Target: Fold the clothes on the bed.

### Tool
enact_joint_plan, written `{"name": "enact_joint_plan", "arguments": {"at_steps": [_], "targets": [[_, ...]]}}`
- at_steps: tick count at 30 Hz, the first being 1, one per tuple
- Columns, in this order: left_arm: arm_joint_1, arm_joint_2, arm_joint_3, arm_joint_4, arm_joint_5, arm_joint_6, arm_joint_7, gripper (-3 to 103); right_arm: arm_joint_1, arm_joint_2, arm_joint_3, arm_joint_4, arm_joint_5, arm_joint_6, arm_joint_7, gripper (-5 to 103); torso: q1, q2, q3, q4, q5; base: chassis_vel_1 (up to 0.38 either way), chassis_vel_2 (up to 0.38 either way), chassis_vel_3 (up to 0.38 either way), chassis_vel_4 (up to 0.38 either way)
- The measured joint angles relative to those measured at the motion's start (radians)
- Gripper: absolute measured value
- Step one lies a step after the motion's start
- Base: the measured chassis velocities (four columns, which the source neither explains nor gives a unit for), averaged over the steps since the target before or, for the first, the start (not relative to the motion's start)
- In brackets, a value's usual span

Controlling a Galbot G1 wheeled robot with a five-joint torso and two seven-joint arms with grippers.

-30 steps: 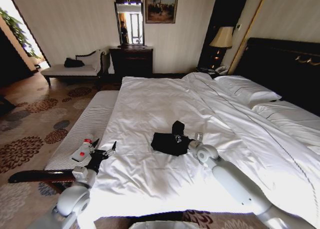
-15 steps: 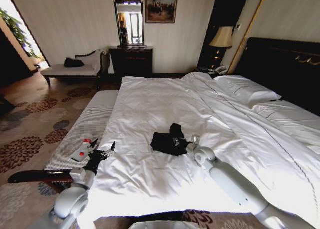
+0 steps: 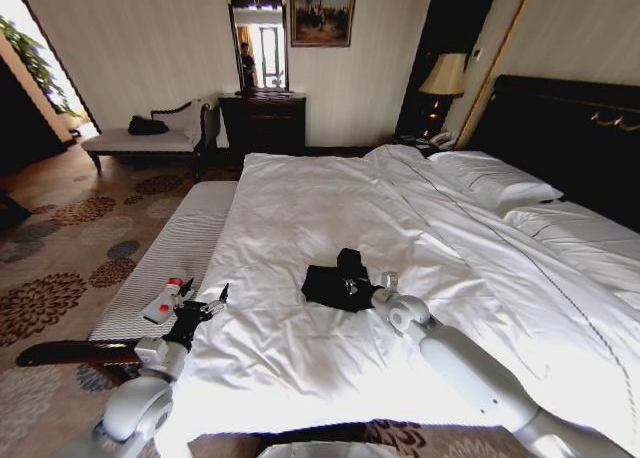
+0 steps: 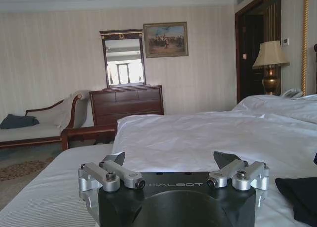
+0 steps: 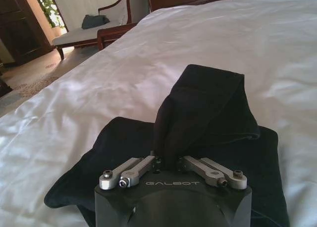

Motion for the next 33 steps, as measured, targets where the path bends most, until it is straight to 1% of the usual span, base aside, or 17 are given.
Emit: {"name": "enact_joint_plan", "arguments": {"at_steps": [2, 5, 6, 8, 10, 11, 14, 15, 18, 20, 22, 25, 26, 27, 28, 31, 33], "targets": [[0.000, -0.002, 0.000, 0.002, 0.000, 0.000, 0.001, 100, 0.008, -0.003, -0.014, 0.000, -0.010, 0.003, -0.004, 3, 0.000, 0.000, 0.000, 0.0000, 0.0000, 0.000, 0.000, 0.000, 0.000], [-0.001, -0.016, 0.002, 0.010, 0.001, -0.006, 0.009, 100, 0.052, -0.011, -0.075, 0.007, -0.032, 0.007, -0.010, 18, 0.000, 0.000, 0.000, 0.0001, -0.0001, 0.000, 0.000, 0.000, 0.000], [-0.001, -0.016, 0.002, 0.010, 0.001, -0.006, 0.009, 100, 0.052, -0.011, -0.075, 0.007, -0.032, 0.007, -0.010, 18, 0.000, 0.000, 0.000, 0.0001, -0.0001, 0.000, 0.000, 0.000, 0.000], [0.003, -0.024, 0.001, 0.012, 0.001, -0.010, 0.012, 100, 0.085, -0.010, -0.111, 0.010, -0.032, 0.007, -0.008, 23, 0.000, 0.000, 0.000, 0.0003, -0.0001, 0.000, 0.000, 0.000, 0.000], [0.011, -0.028, -0.014, 0.014, -0.002, -0.015, 0.019, 100, 0.116, -0.003, -0.142, 0.011, -0.028, 0.006, -0.001, 34, 0.000, 0.000, 0.000, 0.0003, -0.0002, 0.000, 0.000, 0.000, 0.000], [0.011, -0.028, -0.014, 0.014, -0.002, -0.015, 0.019, 100, 0.116, -0.003, -0.142, 0.011, -0.028, 0.006, -0.001, 34, 0.000, 0.000, 0.000, 0.0003, -0.0002, 0.000, 0.000, 0.000, 0.000], [0.019, -0.023, -0.048, 0.024, -0.017, -0.022, 0.029, 100, 0.146, 0.003, -0.189, 0.013, -0.020, 0.002, 0.008, 50, 0.000, 0.000, 0.000, 0.0004, -0.0001, 0.000, 0.000, 0.000, 0.000], [0.019, -0.023, -0.048, 0.024, -0.017, -0.022, 0.029, 100, 0.146, 0.003, -0.189, 0.013, -0.020, 0.002, 0.008, 50, 0.000, 0.000, 0.000, 0.0004, -0.0001, 0.000, 0.000, 0.000, 0.000], [0.015, -0.021, -0.068, 0.030, -0.031, -0.023, 0.034, 100, 0.143, 0.003, -0.214, 0.039, -0.023, 0.000, 0.009, 66, 0.000, 0.000, 0.000, 0.0002, -0.0002, 0.000, 0.000, 0.000, 0.000], [0.014, -0.021, -0.069, 0.031, -0.033, -0.024, 0.034, 100, 0.140, 0.003, -0.214, 0.046, -0.024, 0.000, 0.010, 66, 0.000, 0.000, 0.000, 0.0002, -0.0001, 0.000, 0.000, 0.000, 0.000], [0.007, -0.024, -0.069, 0.037, -0.036, -0.024, 0.034, 100, 0.117, -0.001, -0.211, 0.086, -0.025, 0.000, 0.010, 78, 0.000, 0.000, 0.000, -0.0001, 0.0001, 0.000, 0.000, 0.000, 0.000], [0.002, -0.025, -0.062, 0.040, -0.036, -0.024, 0.034, 100, 0.105, -0.005, -0.202, 0.115, -0.027, 0.002, 0.010, 83, 0.000, 0.000, 0.000, 0.0001, 0.0000, 0.000, 0.000, 0.000, 0.000], [-0.005, -0.026, -0.052, 0.042, -0.036, -0.024, 0.034, 100, 0.094, -0.007, -0.187, 0.143, -0.033, 0.009, 0.010, 93, 0.000, 0.000, 0.000, 0.0001, 0.0000, 0.000, 0.000, 0.000, 0.000], [-0.009, -0.027, -0.046, 0.043, -0.036, -0.024, 0.033, 100, 0.087, -0.007, -0.168, 0.159, -0.037, 0.019, 0.009, 93, 0.000, 0.000, 0.000, 0.0001, 0.0000, 0.000, 0.000, 0.000, 0.000], [-0.014, -0.027, -0.041, 0.043, -0.035, -0.023, 0.033, 100, 0.083, -0.006, -0.150, 0.168, -0.037, 0.029, 0.009, 97, 0.000, 0.000, 0.000, 0.0001, -0.0002, 0.000, 0.000, 0.000, 0.000], [-0.019, -0.026, -0.036, 0.043, -0.035, -0.021, 0.030, 100, 0.076, 0.000, -0.108, 0.173, -0.037, 0.049, 0.009, 100, 0.000, 0.000, 0.000, 0.0002, -0.0001, 0.000, 0.000, 0.000, 0.000], [-0.019, -0.023, -0.036, 0.041, -0.035, -0.019, 0.027, 100, 0.064, 0.011, -0.038, 0.133, -0.040, 0.092, 0.003, 100, 0.000, 0.000, 0.000, 0.0001, -0.0002, 0.000, 0.000, 0.000, 0.000]]}}
